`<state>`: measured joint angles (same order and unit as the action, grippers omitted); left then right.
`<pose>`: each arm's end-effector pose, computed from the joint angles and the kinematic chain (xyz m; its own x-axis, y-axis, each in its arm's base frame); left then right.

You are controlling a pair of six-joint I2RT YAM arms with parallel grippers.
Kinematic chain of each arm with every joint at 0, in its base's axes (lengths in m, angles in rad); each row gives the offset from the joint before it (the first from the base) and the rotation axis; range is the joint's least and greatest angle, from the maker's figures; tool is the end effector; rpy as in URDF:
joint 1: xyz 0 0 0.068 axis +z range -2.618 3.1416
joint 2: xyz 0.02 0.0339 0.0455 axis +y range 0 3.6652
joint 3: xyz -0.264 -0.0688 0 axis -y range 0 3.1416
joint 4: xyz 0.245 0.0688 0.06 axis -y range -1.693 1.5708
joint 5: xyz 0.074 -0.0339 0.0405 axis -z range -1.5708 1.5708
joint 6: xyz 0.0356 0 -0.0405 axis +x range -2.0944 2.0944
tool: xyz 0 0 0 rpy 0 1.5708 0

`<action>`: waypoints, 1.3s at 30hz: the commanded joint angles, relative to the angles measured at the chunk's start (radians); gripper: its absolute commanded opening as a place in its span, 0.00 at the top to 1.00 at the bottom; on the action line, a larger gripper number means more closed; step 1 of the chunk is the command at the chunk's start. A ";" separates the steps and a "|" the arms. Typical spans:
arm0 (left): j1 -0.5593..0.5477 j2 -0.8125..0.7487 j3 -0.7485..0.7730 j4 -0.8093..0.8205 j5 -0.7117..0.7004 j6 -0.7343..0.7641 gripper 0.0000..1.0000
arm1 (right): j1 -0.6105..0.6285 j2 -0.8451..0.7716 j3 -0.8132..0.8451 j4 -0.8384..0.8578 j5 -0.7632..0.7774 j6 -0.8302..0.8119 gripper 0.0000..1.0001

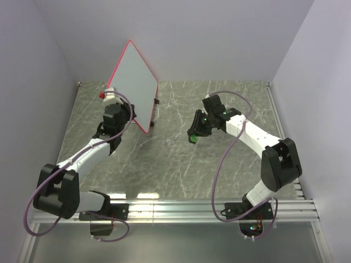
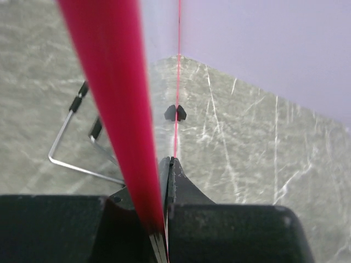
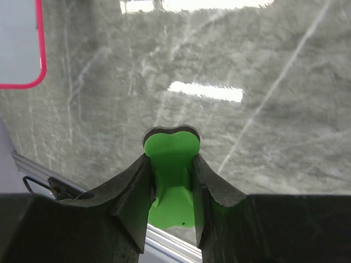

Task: Erase the whiteboard

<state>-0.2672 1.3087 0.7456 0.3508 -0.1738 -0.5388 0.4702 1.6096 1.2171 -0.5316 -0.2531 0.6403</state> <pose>0.2885 -0.0726 0.2655 -0.2242 -0.4626 -0.8578 -0.0210 0.8823 -0.4703 0.3034 0.1642 0.2525 -0.9130 0.1848 -0.3638 -0.0346 0.8533 0.5202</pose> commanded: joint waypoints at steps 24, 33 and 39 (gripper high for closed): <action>-0.107 -0.012 0.006 -0.543 -0.495 0.258 1.00 | -0.073 -0.244 -0.228 0.053 -0.014 -0.027 1.00; 0.034 -0.005 -0.075 -0.486 -0.348 0.339 1.00 | -0.073 -0.240 -0.243 0.058 -0.017 -0.011 1.00; 0.063 0.139 -0.020 -0.525 -0.288 0.401 1.00 | -0.071 -0.258 -0.248 0.048 0.001 -0.010 1.00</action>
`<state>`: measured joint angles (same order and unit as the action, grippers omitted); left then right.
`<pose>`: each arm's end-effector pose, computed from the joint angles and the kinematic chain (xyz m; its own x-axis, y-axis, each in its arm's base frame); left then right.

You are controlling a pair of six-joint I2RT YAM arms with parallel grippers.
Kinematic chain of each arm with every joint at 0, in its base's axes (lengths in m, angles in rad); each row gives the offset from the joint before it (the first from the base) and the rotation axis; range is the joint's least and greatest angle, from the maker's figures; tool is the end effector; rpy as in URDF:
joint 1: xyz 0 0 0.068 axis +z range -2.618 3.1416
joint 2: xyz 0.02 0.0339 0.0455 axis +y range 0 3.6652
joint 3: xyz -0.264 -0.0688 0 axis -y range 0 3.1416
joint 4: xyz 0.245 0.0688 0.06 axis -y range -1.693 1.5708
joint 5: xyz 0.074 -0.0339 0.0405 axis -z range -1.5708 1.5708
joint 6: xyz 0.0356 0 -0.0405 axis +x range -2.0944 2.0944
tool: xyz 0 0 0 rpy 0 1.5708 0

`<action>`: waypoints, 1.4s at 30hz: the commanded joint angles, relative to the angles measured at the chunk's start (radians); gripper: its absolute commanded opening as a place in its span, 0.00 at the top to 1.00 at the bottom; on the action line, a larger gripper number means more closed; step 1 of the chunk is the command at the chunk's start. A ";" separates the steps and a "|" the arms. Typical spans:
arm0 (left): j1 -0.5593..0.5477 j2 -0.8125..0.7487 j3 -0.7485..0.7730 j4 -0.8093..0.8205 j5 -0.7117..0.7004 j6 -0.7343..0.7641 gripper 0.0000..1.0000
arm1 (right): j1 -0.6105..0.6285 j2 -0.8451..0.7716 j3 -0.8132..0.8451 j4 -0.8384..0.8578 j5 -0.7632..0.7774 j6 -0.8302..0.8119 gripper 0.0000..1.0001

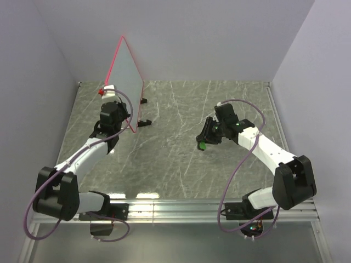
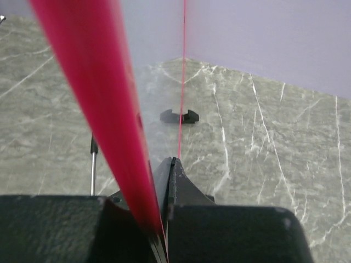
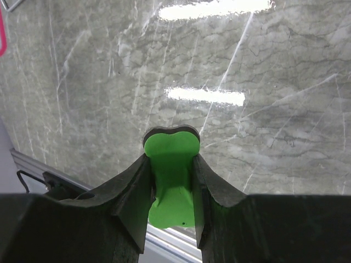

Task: Erase the whiteboard

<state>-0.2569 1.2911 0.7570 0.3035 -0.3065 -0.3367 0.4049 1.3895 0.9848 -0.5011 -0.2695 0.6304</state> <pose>0.2867 -0.0642 0.2695 -0.1948 -0.2745 -0.9416 -0.1125 0.9600 -0.2565 0.2610 0.1222 0.2466 -0.8971 0.2337 -0.3749 -0.0024 0.8461 0.5330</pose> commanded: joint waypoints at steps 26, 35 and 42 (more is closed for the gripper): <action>0.036 0.048 0.074 -0.633 -0.010 0.148 0.12 | -0.008 -0.060 -0.034 0.015 0.081 -0.003 1.00; 0.036 -0.010 0.174 -0.687 0.043 0.099 0.11 | -0.009 -0.058 -0.020 0.003 0.088 -0.015 1.00; 0.036 -0.076 0.196 -0.722 0.200 -0.021 0.14 | -0.008 -0.070 -0.037 0.007 0.092 -0.009 1.00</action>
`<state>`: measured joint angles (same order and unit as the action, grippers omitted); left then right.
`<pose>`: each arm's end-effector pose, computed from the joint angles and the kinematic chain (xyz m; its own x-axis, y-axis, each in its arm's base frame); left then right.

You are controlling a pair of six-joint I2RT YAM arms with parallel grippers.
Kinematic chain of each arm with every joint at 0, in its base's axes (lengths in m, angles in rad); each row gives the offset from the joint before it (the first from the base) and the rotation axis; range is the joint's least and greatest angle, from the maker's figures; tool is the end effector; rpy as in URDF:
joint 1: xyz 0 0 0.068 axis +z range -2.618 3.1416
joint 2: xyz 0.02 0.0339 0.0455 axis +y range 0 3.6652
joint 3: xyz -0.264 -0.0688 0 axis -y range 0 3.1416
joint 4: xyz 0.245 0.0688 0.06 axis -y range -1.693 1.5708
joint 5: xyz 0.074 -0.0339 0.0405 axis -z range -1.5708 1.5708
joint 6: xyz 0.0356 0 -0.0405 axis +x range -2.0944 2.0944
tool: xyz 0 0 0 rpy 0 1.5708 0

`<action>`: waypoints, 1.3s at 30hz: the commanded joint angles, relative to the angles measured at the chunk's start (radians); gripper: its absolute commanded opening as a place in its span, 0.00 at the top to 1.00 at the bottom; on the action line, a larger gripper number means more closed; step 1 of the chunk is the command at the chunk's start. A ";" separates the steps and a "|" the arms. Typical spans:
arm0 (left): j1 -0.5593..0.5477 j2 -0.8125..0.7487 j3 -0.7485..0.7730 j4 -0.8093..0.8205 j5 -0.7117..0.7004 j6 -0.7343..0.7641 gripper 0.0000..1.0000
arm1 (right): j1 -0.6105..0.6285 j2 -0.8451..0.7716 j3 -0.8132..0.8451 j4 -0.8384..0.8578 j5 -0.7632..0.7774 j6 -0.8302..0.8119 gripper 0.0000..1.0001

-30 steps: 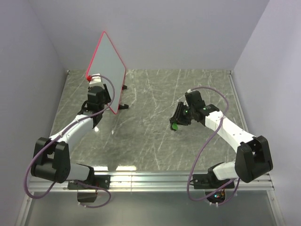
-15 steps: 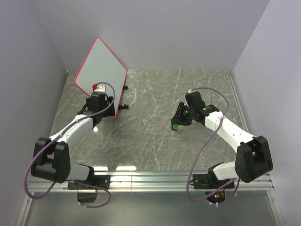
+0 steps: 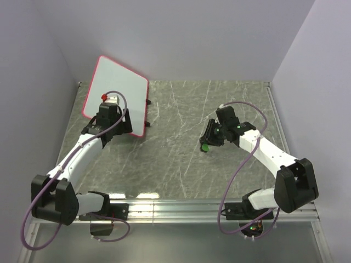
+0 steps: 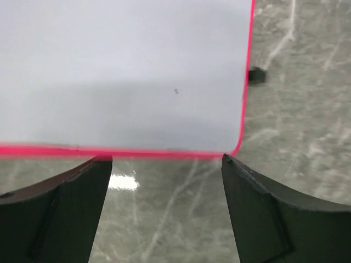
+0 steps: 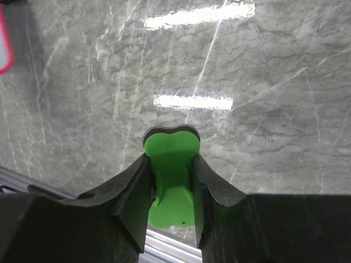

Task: Erase the whiteboard

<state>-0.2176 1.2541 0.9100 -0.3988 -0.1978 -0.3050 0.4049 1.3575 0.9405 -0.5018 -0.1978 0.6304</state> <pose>0.2640 -0.0512 0.2645 -0.6511 -0.1576 -0.7424 -0.1312 0.9868 -0.0944 0.2532 0.1161 0.2406 -0.8825 0.2506 -0.3981 0.0301 0.8746 0.4839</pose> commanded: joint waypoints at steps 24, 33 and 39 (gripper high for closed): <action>-0.012 -0.137 -0.054 0.106 -0.047 -0.016 0.17 | -0.041 -0.069 -0.003 -0.014 0.037 -0.069 1.00; -0.170 -0.220 0.087 -0.014 -0.045 -0.103 0.08 | -0.051 -0.090 0.044 -0.009 0.002 -0.075 1.00; -0.215 -0.326 0.020 -0.020 -0.037 -0.177 0.01 | -0.051 -0.127 0.027 -0.020 0.043 -0.092 0.49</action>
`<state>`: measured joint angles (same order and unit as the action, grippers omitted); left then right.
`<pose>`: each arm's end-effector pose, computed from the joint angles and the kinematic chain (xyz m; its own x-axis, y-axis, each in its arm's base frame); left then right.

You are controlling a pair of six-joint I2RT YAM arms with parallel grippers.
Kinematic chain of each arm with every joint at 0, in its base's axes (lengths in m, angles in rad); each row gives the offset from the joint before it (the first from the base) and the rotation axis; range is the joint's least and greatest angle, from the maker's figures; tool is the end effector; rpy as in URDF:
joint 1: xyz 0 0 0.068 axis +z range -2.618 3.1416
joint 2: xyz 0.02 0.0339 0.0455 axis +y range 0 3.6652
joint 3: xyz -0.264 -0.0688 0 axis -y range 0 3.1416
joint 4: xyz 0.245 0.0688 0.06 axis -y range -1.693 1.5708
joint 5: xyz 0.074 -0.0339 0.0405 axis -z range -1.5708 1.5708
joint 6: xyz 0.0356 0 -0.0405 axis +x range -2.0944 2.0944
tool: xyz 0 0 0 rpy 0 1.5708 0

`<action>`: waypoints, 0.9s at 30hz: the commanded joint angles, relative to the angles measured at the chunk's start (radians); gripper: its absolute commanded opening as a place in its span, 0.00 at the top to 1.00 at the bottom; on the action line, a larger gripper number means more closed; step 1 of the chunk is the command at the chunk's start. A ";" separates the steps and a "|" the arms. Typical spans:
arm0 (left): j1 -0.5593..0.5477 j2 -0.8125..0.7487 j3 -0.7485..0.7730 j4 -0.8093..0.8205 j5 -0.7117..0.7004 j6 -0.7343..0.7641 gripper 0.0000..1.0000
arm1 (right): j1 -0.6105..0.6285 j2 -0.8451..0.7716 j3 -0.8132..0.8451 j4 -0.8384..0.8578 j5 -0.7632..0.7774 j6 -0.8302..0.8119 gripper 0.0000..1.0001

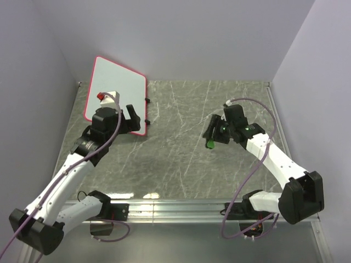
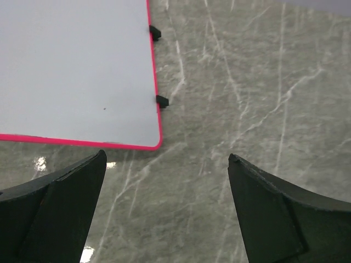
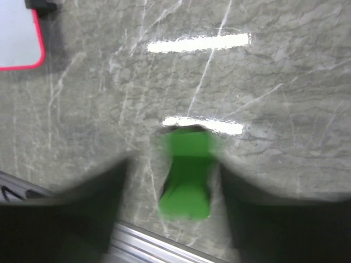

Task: Erase the whiteboard

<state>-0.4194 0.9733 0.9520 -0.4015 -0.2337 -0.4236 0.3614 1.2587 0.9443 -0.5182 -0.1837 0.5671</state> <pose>0.2013 -0.0807 0.3420 -0.4252 -0.2482 -0.8704 0.0313 0.9571 -0.2882 0.2445 0.0994 0.2654 -0.8321 0.2501 -0.4950 -0.0185 0.8795 0.4755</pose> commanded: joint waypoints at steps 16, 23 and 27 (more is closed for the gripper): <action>-0.025 -0.091 -0.018 -0.083 0.010 -0.015 0.01 | -0.007 -0.276 0.025 -0.020 -0.003 -0.007 0.00; -0.032 -0.147 -0.035 -0.082 0.002 0.005 0.01 | -0.009 -0.527 0.067 0.004 0.134 0.071 0.00; -0.032 -0.136 -0.015 -0.103 0.004 0.008 0.02 | -0.007 -0.622 0.077 -0.005 0.182 0.068 0.00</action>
<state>-0.4469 0.8337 0.9199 -0.4938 -0.2333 -0.4377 0.3592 0.6781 0.9783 -0.5316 -0.0738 0.6151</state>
